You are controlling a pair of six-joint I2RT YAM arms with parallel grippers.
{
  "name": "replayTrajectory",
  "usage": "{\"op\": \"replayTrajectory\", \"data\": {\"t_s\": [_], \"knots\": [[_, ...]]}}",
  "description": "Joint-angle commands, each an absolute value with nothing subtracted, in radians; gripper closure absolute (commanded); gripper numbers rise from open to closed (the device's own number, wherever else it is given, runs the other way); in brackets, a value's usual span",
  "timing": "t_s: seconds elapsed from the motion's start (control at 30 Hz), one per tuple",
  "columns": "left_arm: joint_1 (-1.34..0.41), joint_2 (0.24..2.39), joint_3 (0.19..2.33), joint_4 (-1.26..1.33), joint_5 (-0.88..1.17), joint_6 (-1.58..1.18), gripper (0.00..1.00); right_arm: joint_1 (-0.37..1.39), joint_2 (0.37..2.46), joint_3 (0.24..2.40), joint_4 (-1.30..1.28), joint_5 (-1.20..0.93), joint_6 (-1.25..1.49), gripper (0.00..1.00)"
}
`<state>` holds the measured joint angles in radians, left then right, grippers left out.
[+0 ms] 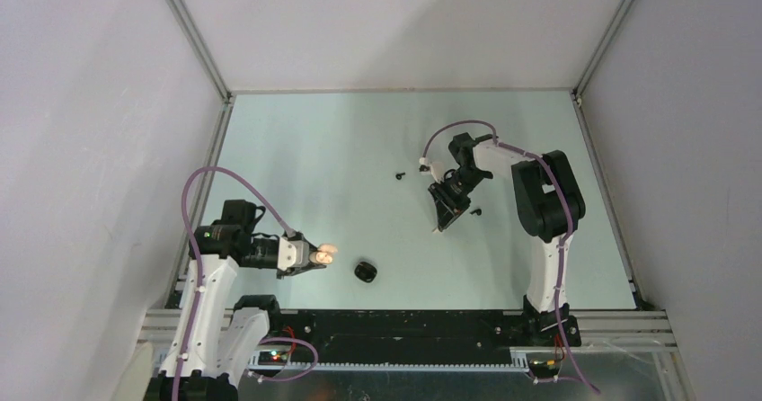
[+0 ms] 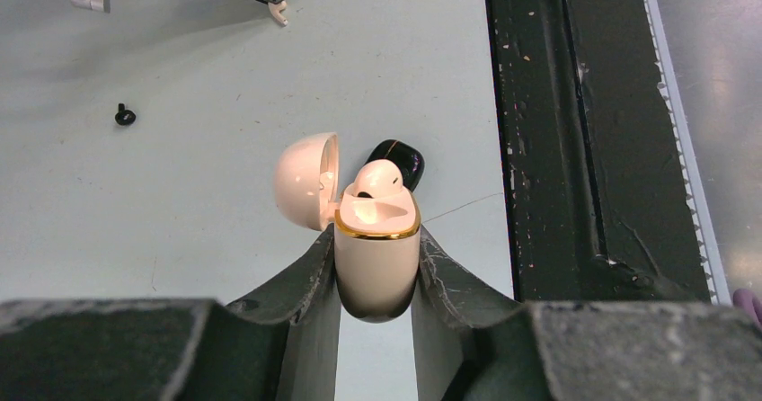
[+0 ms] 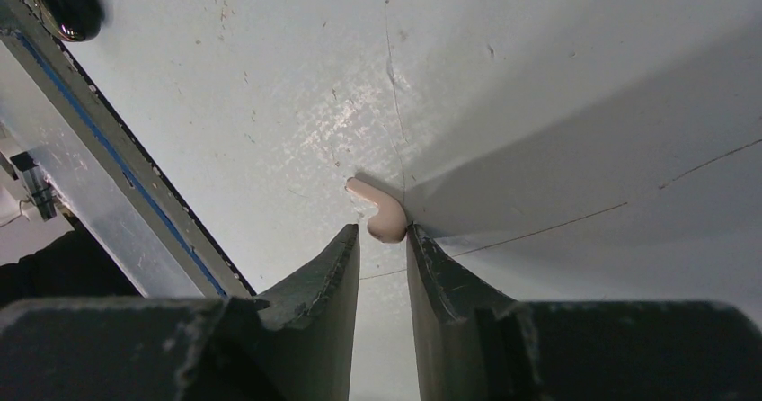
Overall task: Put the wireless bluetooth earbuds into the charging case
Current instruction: Pick up the earbud from the center of the board.
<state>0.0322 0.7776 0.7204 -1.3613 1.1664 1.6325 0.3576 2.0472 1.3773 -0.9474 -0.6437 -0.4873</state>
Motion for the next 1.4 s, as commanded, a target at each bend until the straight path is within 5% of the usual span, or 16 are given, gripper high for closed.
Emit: {"op": "replayTrajectory", "data": {"t_s": [0.0,0.4,0.87,1.37], "knots": [[0.030,0.769,0.749,-1.373,1.208,1.661,0.96,0.353,2.042,1.372,-0.939,-0.658,-0.480,0.70],[0.031,0.772,0.750,-1.372,1.208,1.661,0.97,0.352,2.035,1.372,-0.930,-0.671,-0.472,0.85],[0.030,0.770,0.749,-1.333,1.213,1.621,0.97,0.358,1.951,1.372,-0.886,-0.633,-0.441,0.86],[0.030,0.769,0.745,-1.327,1.212,1.617,0.97,0.399,1.939,1.316,-0.848,-0.542,-0.454,0.64]]}}
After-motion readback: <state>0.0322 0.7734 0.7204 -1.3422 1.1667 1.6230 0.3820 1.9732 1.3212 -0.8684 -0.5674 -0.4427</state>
